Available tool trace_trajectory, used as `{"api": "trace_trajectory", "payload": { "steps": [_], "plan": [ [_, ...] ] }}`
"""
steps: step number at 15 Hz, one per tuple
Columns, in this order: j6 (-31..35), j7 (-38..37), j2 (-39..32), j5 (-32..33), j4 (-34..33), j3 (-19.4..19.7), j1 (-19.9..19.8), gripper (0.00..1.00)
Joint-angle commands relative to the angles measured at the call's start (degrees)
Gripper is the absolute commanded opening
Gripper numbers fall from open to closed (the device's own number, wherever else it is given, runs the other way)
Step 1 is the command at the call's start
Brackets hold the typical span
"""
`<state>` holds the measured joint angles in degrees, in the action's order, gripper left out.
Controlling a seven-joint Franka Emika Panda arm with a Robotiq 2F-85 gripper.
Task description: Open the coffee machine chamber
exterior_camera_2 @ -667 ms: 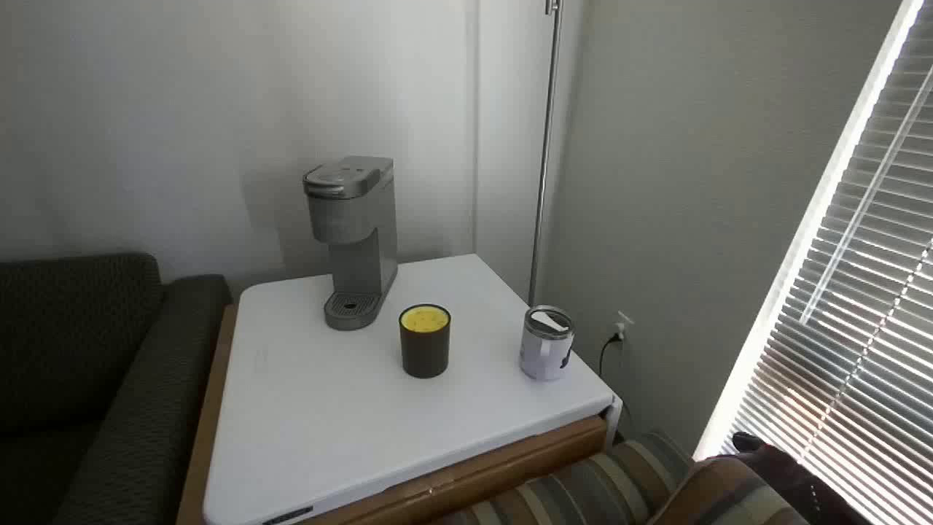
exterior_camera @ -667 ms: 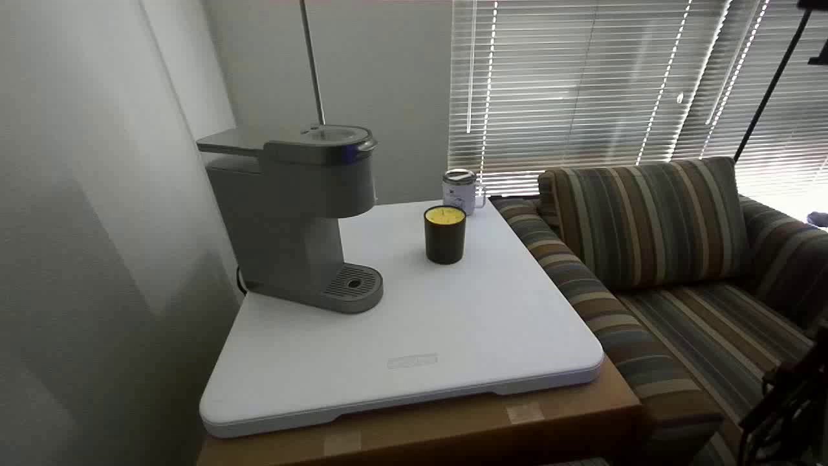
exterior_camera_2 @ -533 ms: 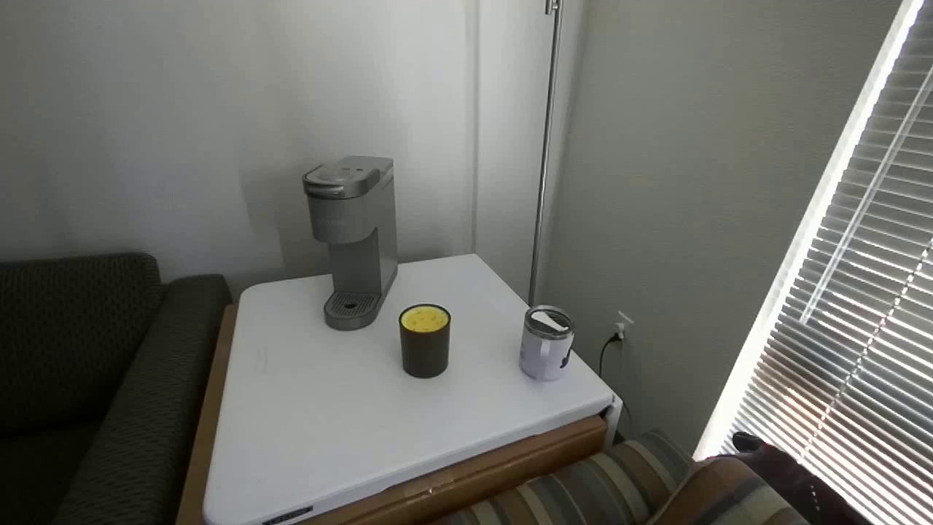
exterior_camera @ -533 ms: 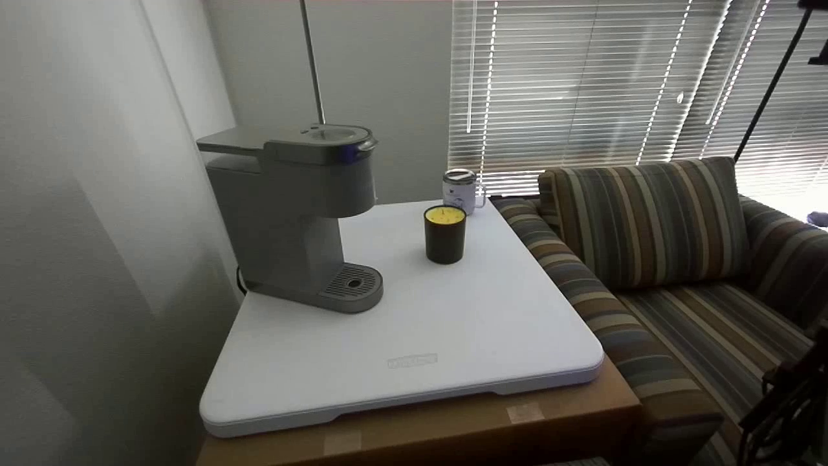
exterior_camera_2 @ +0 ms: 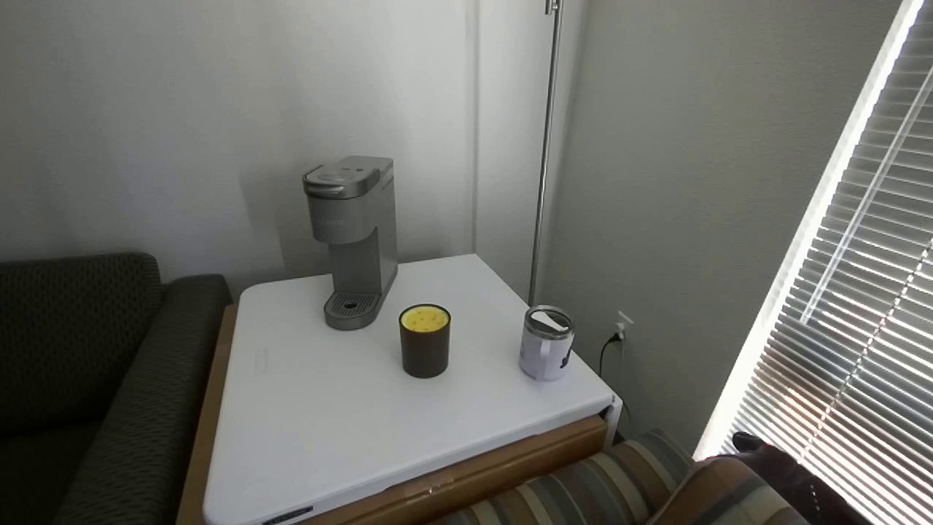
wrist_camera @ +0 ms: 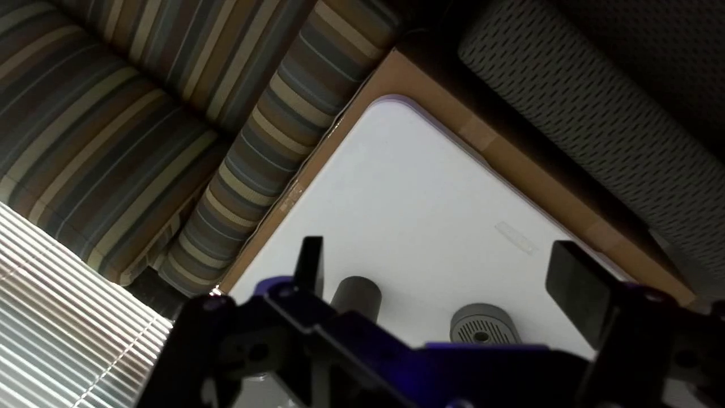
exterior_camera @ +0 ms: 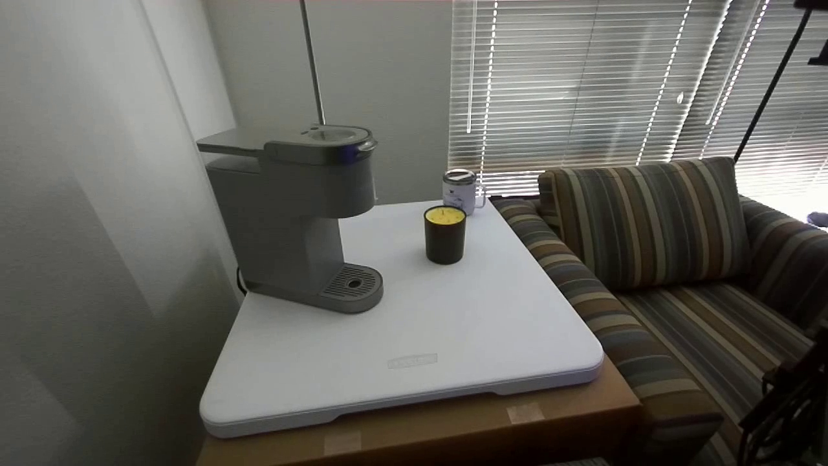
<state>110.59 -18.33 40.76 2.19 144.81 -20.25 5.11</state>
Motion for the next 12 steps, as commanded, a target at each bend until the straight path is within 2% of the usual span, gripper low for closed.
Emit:
{"api": "trace_trajectory", "payload": {
  "steps": [1,7,12],
  "plan": [
    [2.5,-5.5,-2.2,0.4,-0.5,0.3,-0.9,1.0],
    [11.0,-21.4,-9.9,0.0,-2.1,-1.0,-5.2,1.0],
    [17.2,-36.8,-19.1,0.2,-3.8,-0.9,-6.0,1.0]
  ]
}}
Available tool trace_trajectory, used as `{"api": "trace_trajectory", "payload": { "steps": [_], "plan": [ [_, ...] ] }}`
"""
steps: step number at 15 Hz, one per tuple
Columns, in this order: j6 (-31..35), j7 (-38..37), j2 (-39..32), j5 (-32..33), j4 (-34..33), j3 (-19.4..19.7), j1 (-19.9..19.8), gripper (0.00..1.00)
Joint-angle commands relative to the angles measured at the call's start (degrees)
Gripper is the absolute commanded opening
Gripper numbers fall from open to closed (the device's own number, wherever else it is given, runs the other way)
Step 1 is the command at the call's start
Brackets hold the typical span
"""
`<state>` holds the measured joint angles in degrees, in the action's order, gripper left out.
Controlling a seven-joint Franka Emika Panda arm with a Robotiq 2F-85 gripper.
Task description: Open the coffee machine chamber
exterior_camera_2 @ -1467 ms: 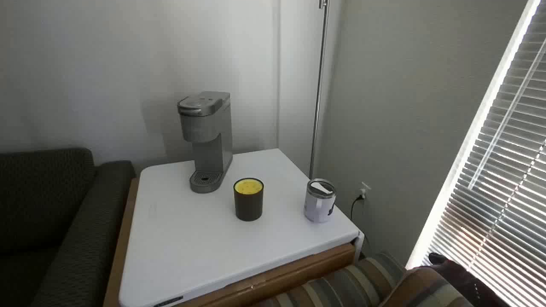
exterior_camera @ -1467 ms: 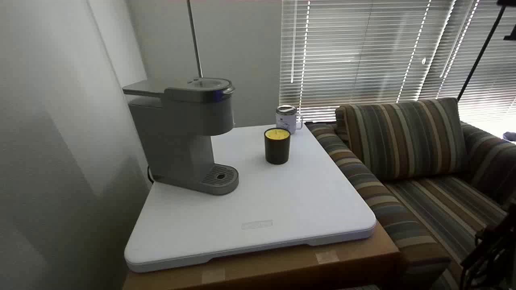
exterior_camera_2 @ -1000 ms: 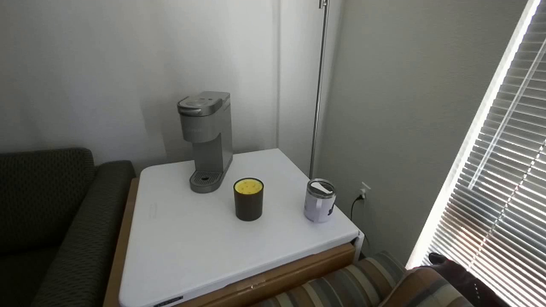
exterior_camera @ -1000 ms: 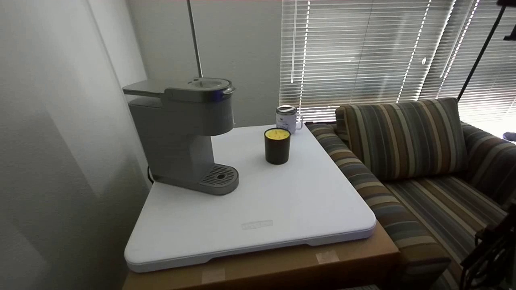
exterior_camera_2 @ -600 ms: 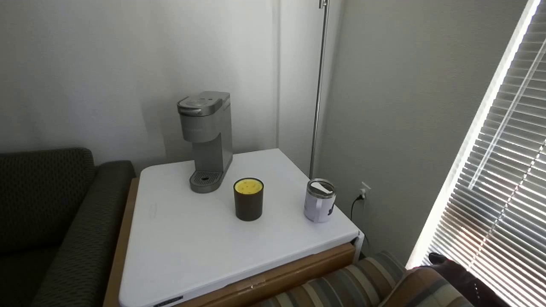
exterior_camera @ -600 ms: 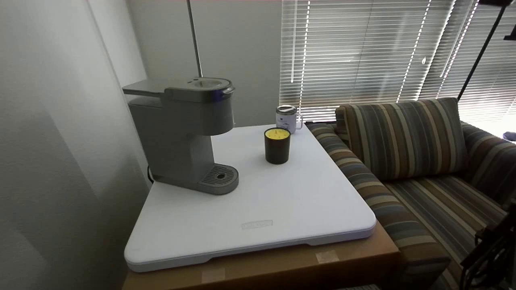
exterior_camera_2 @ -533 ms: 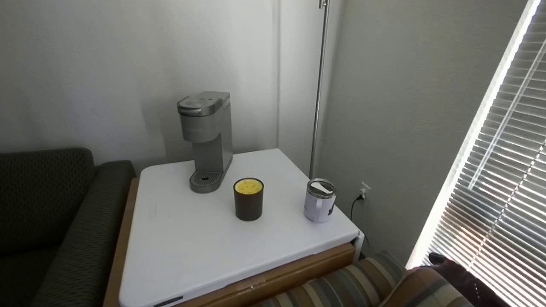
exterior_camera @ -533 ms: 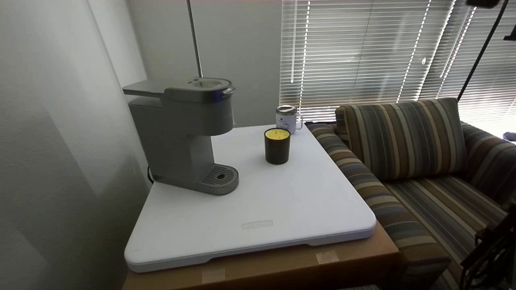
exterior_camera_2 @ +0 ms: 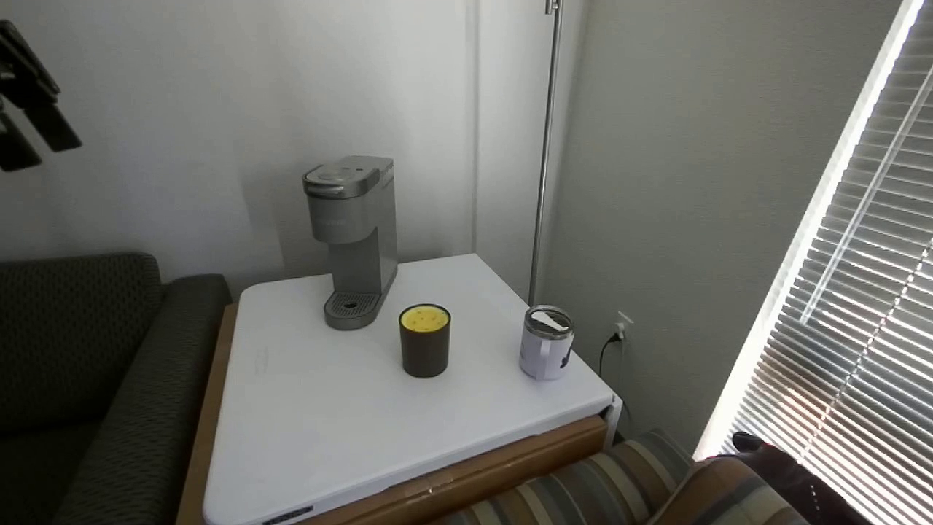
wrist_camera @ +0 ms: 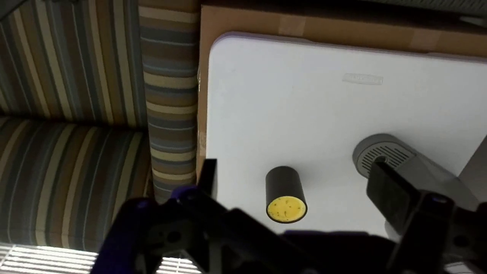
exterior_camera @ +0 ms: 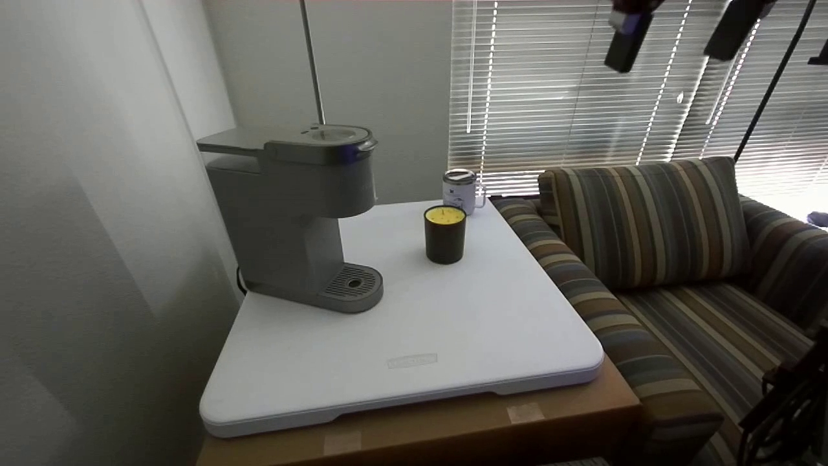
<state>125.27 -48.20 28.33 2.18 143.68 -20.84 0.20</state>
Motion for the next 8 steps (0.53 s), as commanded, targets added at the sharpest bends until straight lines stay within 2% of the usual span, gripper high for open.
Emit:
{"api": "trace_trajectory", "payload": {
  "steps": [1,6,8],
  "plan": [
    [0.9,-3.4,-2.0,0.8,-0.4,1.4,1.4,1.0],
    [0.8,-3.9,-2.8,1.4,-0.7,1.5,2.1,1.0],
    [4.1,-6.9,-4.9,2.4,-0.4,0.3,1.5,1.0]
  ]
}}
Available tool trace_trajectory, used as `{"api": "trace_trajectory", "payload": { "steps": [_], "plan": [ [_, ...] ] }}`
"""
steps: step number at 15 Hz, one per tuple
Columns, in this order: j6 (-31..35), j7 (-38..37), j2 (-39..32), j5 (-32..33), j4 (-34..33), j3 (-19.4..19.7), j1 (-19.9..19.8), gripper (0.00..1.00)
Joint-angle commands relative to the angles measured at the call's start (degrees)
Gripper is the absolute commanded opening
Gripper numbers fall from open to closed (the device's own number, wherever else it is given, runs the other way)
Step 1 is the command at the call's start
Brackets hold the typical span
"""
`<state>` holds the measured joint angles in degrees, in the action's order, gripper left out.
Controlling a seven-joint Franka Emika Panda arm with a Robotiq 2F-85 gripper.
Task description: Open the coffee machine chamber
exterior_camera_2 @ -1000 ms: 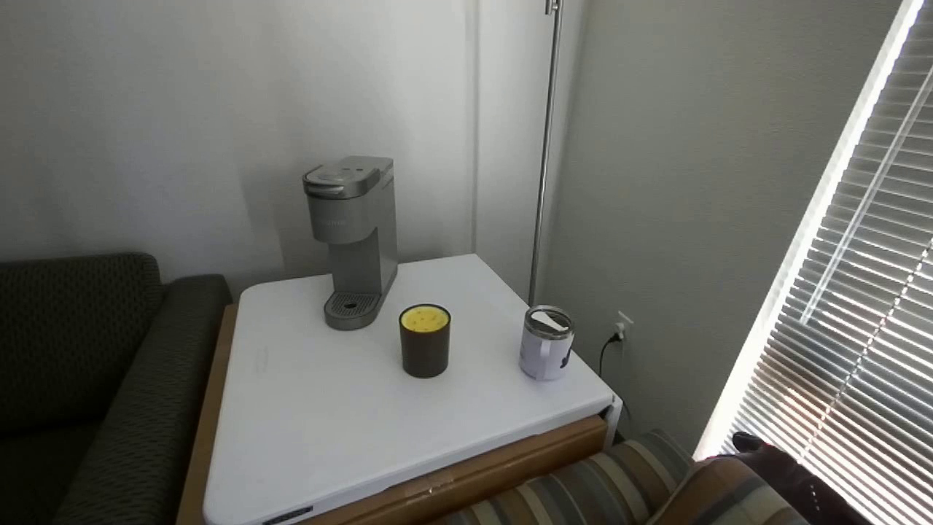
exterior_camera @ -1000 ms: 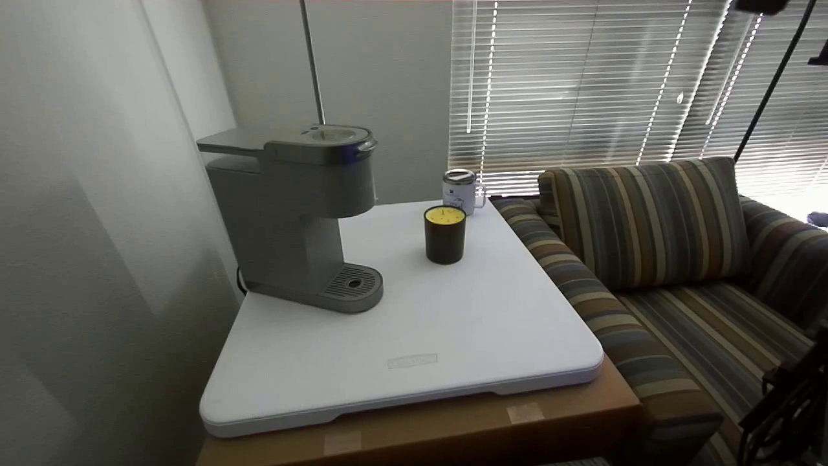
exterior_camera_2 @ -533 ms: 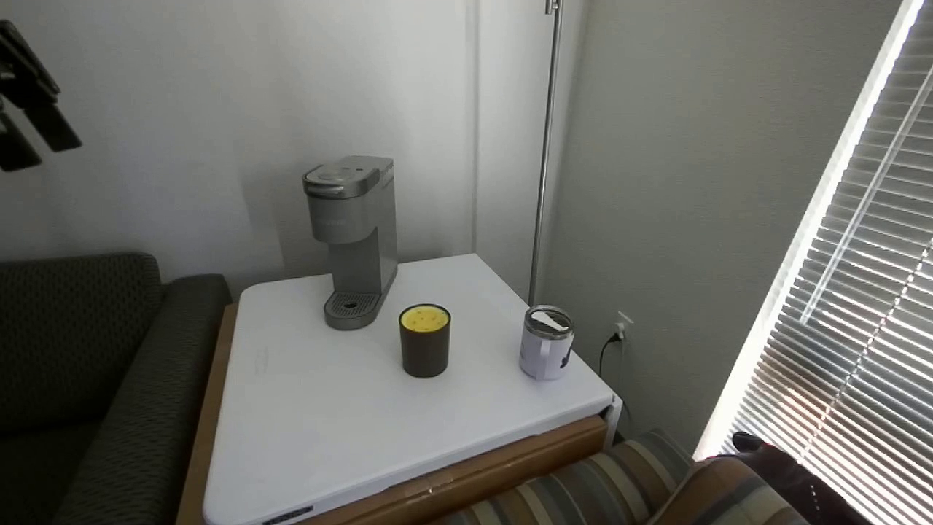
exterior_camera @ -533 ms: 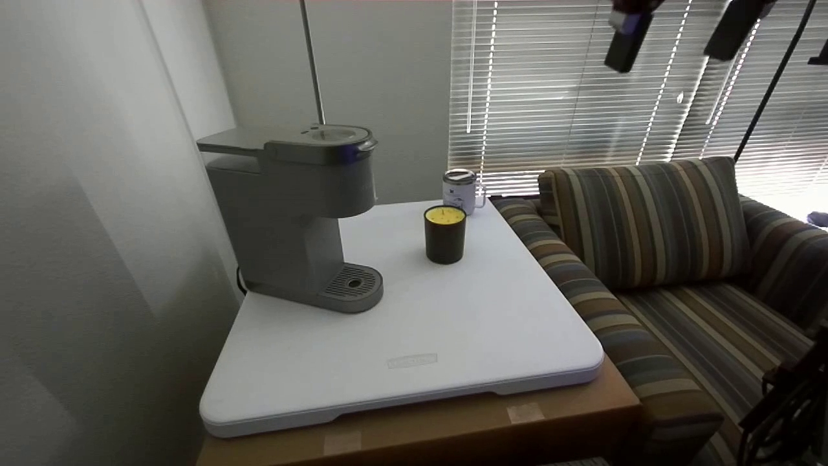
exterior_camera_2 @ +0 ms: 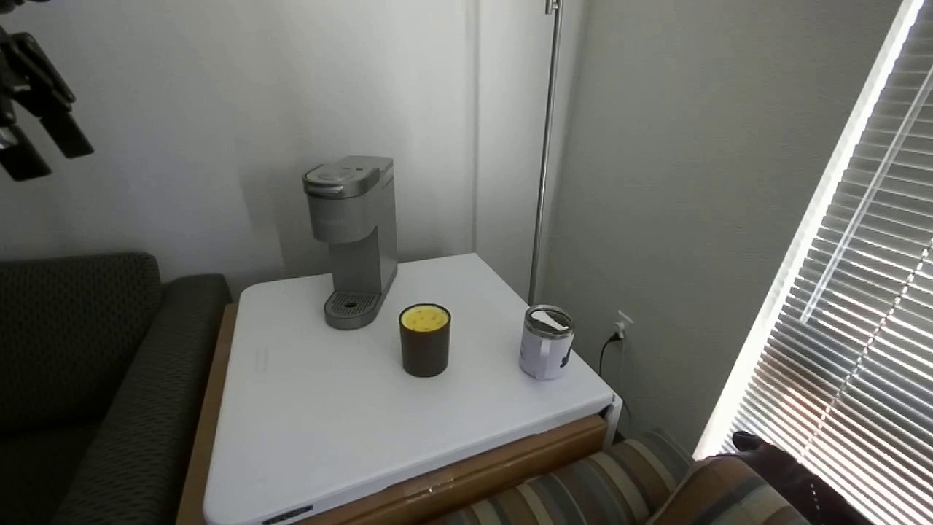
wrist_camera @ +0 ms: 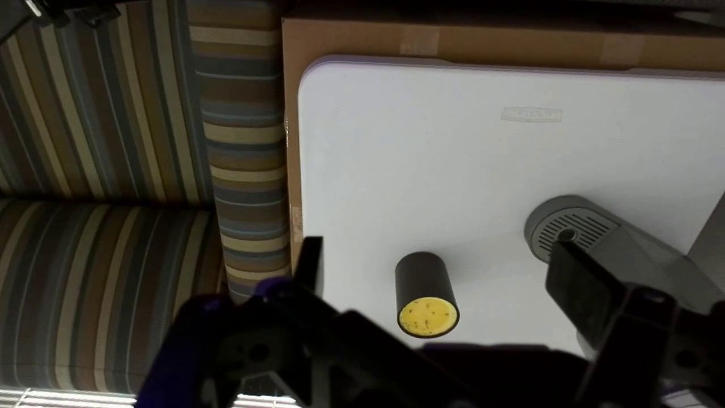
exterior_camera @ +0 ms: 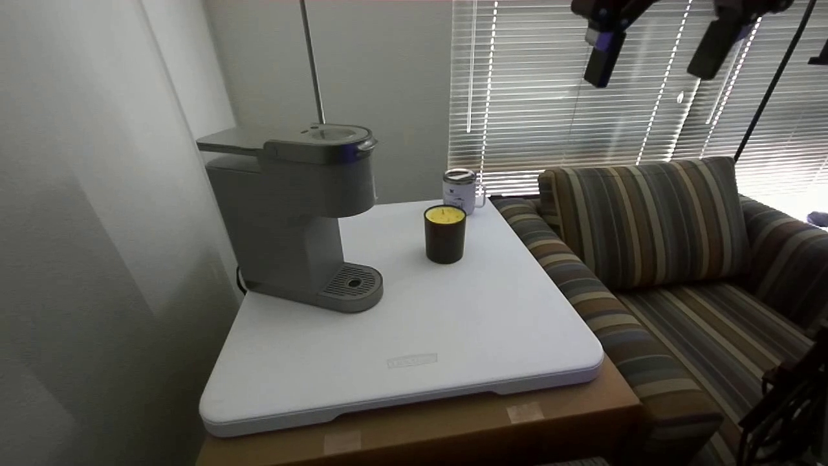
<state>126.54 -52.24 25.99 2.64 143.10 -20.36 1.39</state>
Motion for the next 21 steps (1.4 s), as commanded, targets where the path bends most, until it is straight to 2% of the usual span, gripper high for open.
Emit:
{"api": "trace_trajectory", "payload": {
  "steps": [1,7,10,11,15,16,21],
  "plan": [
    [4.5,-4.2,-3.7,2.0,0.4,-0.4,0.2,1.0],
    [22.9,-20.9,-12.9,5.5,1.5,-1.0,-1.7,1.0],
    [28.7,-26.7,-17.0,10.1,0.7,0.2,-1.8,1.0],
    [25.5,-24.7,-14.0,8.3,1.6,1.1,0.4,1.0],
    [27.6,-26.1,-16.2,9.3,1.3,1.9,0.4,1.0],
    [28.8,-24.0,-16.0,6.8,1.4,2.0,1.9,1.0],
    [30.5,-28.7,-18.5,13.6,1.3,0.9,1.4,1.0]
  ]
}}
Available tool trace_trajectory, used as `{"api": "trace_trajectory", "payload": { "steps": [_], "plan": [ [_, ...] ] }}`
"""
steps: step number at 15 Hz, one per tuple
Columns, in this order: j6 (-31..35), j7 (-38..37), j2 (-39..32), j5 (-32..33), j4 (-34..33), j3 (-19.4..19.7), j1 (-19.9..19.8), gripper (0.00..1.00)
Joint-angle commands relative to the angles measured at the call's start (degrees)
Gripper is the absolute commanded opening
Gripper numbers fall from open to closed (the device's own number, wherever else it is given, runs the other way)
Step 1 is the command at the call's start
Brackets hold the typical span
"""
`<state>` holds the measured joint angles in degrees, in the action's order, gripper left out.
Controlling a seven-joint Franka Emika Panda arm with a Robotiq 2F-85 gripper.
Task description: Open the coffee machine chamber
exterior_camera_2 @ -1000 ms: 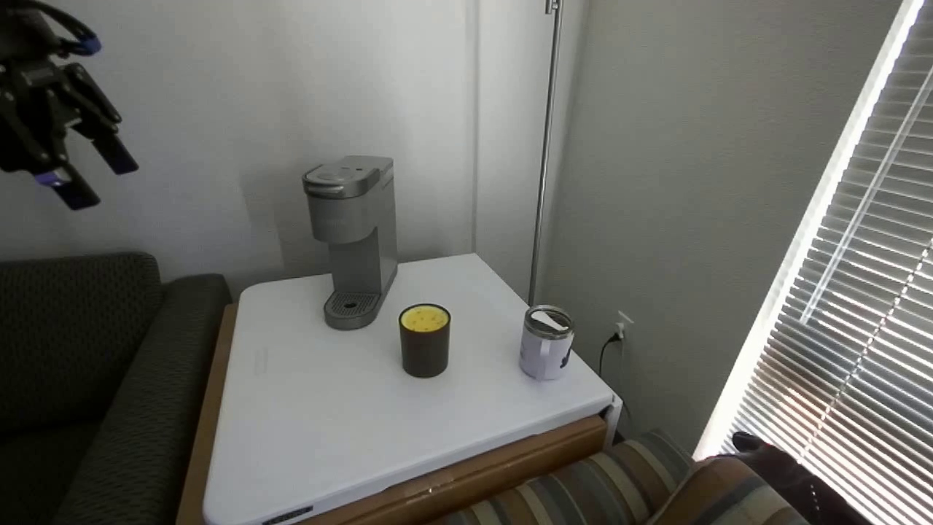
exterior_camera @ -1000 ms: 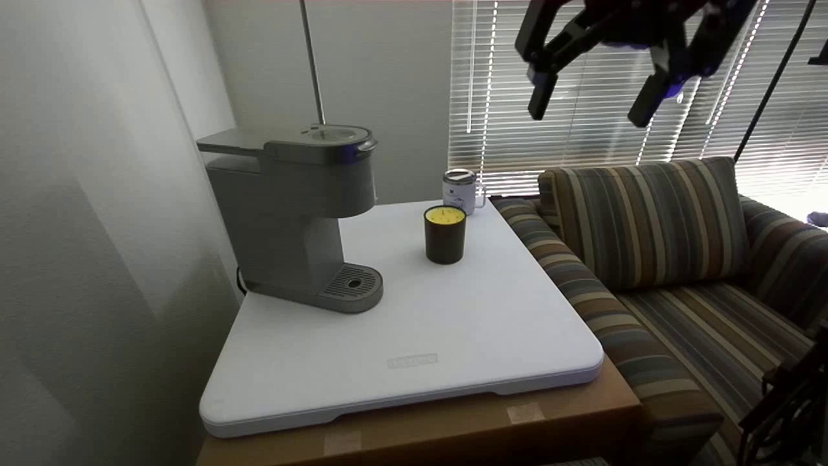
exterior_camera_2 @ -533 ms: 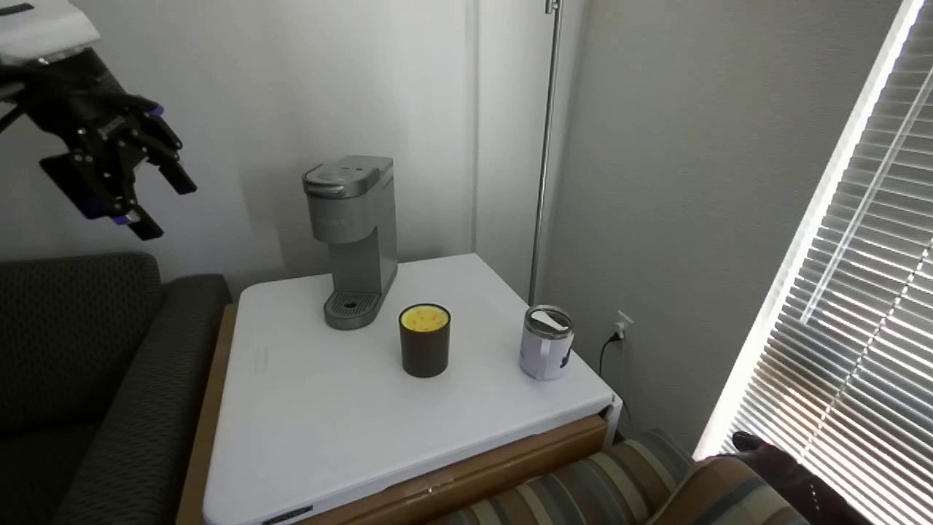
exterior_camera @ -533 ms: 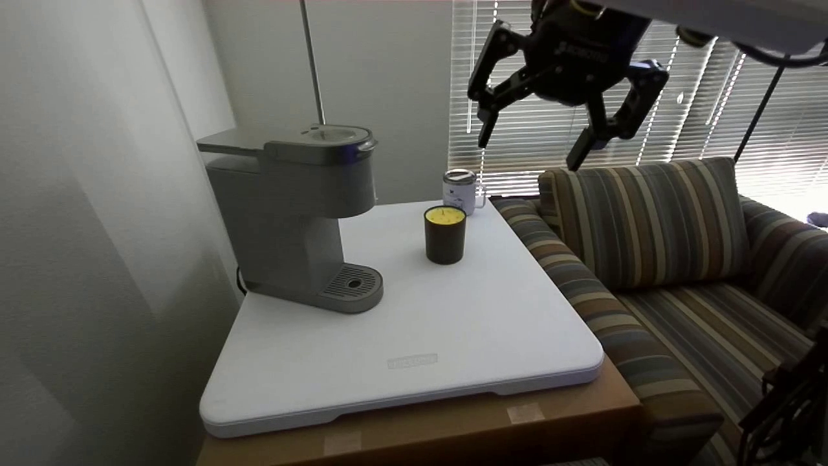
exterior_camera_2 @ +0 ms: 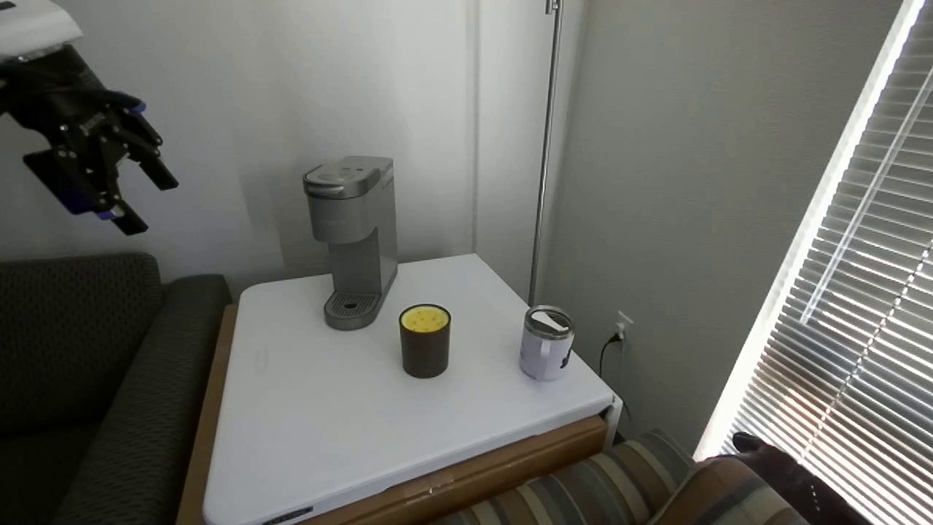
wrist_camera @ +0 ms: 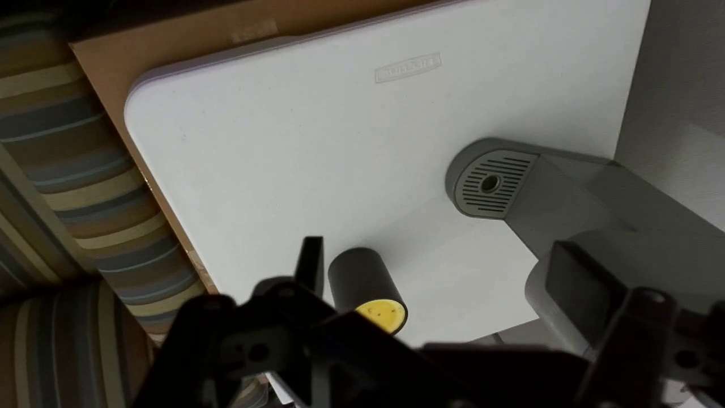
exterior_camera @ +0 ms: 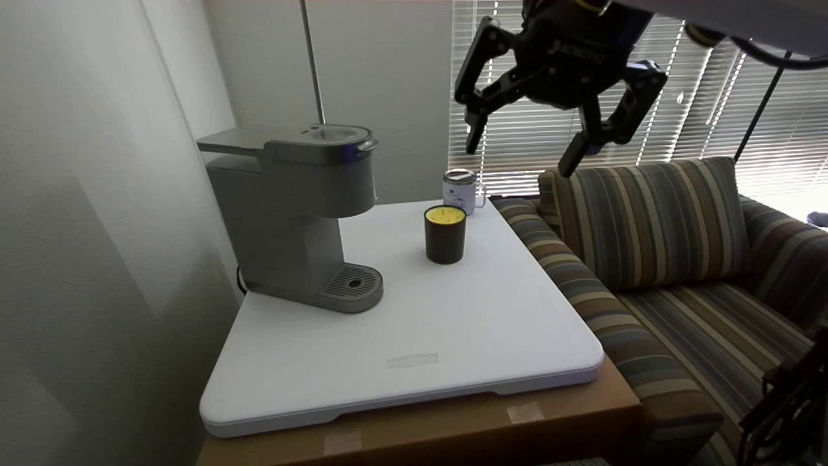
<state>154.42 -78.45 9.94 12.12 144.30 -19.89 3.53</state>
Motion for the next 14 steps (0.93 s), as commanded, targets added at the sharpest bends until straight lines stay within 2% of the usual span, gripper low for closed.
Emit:
{"api": "trace_trajectory", "payload": {
  "steps": [1,5,7,11,14],
  "plan": [
    [3.4,-4.8,-3.1,7.2,0.2,-0.7,-2.7,1.0],
    [5.2,-13.7,-6.0,19.9,0.1,0.8,-7.0,1.0],
    [9.2,-17.3,-8.4,23.0,-0.4,2.3,-8.7,1.0],
    [19.7,-22.4,-14.5,21.0,-1.9,5.1,-10.3,1.0],
    [27.9,-22.3,-20.2,17.2,-3.5,6.0,-10.9,1.0]
  ]
}}
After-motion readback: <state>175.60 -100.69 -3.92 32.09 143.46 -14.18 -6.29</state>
